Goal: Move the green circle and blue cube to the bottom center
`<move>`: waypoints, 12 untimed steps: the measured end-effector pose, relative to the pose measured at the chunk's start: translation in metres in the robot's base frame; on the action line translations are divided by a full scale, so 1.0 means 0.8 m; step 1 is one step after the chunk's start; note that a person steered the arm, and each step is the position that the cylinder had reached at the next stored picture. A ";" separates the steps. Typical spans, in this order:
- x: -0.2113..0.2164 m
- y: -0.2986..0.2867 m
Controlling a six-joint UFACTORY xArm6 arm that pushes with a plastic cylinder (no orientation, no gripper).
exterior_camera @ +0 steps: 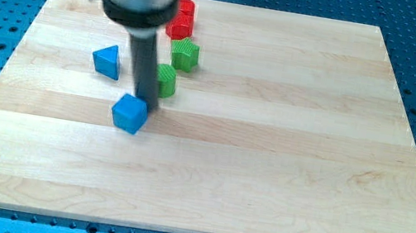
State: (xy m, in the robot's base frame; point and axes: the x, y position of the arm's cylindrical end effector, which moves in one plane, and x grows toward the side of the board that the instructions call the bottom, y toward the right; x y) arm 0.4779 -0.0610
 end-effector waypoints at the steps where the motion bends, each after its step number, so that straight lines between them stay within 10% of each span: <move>1: 0.019 0.022; 4: -0.001 -0.098; 6: 0.064 0.013; 8: 0.067 -0.057; 10: -0.079 -0.235; 12: -0.088 -0.036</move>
State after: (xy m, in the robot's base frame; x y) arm 0.4075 -0.0899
